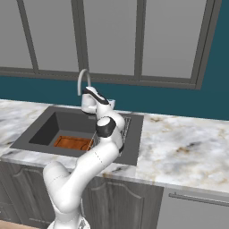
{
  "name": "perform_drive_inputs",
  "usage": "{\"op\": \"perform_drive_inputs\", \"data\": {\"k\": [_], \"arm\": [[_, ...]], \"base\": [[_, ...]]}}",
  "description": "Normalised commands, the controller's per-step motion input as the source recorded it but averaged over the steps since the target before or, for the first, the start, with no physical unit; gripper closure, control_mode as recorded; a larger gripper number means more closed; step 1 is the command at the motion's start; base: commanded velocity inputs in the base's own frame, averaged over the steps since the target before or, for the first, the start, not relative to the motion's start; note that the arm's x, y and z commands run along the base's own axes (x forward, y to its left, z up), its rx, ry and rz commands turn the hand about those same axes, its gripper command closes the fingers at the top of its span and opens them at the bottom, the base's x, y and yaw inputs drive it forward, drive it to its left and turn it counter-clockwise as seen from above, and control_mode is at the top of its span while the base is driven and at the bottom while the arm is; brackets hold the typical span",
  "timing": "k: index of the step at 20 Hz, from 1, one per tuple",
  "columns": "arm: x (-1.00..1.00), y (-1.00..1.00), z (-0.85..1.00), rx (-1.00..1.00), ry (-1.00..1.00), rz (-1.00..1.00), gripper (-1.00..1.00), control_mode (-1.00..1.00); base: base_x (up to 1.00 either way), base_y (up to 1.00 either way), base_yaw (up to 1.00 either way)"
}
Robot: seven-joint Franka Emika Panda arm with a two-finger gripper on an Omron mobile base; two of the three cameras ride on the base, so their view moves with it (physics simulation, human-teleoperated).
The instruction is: Turn on the sink faucet with hot water and rinse the cutting board for ten seconds, then turn off the faucet. Push the cutting board to reach the water if necessary.
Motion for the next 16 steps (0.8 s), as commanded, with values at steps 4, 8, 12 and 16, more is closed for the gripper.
{"op": "perform_drive_inputs", "data": {"k": [4, 8, 12, 16], "arm": [[0.00, -0.03, 0.00, 0.00, 0.00, 0.00, 1.00, -1.00], [0.00, -0.17, 0.00, 0.00, 0.00, 0.00, 1.00, -1.00], [0.00, -0.27, 0.00, 0.03, 0.00, 0.00, 1.00, -1.00], [0.00, -0.39, 0.00, 0.04, 0.00, 0.00, 1.00, -1.00]], "base": [[0.00, 0.00, 0.00], [0.00, 0.00, 0.00], [0.00, 0.00, 0.00], [0.00, 0.00, 0.00]]}}
